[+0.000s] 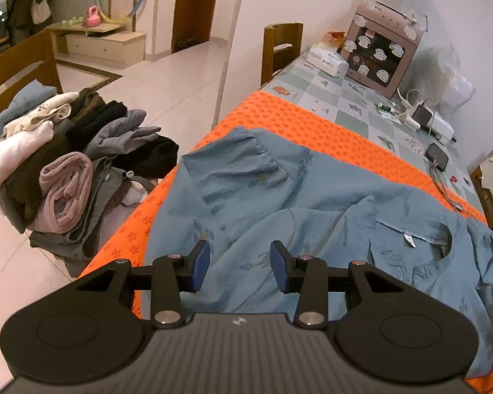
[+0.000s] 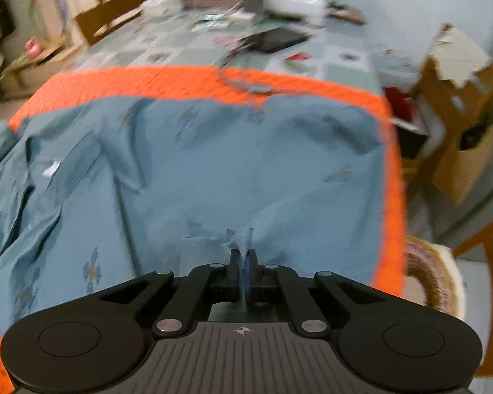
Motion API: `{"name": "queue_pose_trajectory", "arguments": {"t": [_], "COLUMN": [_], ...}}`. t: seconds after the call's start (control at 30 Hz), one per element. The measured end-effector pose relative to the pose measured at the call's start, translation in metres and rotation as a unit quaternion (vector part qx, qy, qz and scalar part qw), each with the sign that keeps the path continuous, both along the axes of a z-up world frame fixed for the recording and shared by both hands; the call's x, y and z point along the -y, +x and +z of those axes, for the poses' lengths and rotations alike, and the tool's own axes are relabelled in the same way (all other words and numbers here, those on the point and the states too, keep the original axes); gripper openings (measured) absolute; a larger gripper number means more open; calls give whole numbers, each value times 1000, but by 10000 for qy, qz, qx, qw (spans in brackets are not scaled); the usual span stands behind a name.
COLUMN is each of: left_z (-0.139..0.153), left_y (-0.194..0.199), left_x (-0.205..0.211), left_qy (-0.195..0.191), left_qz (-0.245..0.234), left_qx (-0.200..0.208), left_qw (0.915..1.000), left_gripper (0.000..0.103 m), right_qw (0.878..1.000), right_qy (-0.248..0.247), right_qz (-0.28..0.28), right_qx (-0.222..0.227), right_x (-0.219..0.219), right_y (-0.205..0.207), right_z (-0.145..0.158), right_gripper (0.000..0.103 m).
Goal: Fold clothes
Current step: 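Smooth the spread shirt near the collar with the right gripper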
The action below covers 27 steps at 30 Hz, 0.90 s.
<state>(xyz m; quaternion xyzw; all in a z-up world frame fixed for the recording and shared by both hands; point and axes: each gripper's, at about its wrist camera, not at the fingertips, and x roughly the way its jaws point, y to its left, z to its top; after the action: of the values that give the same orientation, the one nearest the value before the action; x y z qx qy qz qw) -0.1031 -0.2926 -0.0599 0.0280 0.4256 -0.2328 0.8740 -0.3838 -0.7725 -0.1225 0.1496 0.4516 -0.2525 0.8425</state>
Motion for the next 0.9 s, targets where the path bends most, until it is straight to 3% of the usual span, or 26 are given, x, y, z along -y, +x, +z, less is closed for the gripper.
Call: {"name": "queue_pose_trajectory", "arguments": {"t": [0.23,0.4,0.6,0.73,0.9], "left_z": [-10,-20,-32,-43,-59], "left_y": [19,32,48,61,75], "left_x": [32,60,71,71,74], "left_qy": [-42,-63,-47,15,19], "left_qz": [-574,-1254,-1796,-2083,-2350], "left_qx": [-26,-86,-116,-111,-159], "left_qw": [9983,9920,9837,9780,9719], "left_gripper": [46,46,46,46,45], "right_qw": [9908,9748,9576,9556,9745], "right_qy": [-370,-199,-184,-176,-145], "right_qz": [-1249,-2178,-2869,-2940,-2195], "right_qx": [369,449,-180,-59,440], "right_x": [-11,-47,-94,-108,-117], "right_y": [-73,-118,-136,-130,-80], "right_z": [50,67,57,63,76], "right_gripper": [4,4,10,13,25]}}
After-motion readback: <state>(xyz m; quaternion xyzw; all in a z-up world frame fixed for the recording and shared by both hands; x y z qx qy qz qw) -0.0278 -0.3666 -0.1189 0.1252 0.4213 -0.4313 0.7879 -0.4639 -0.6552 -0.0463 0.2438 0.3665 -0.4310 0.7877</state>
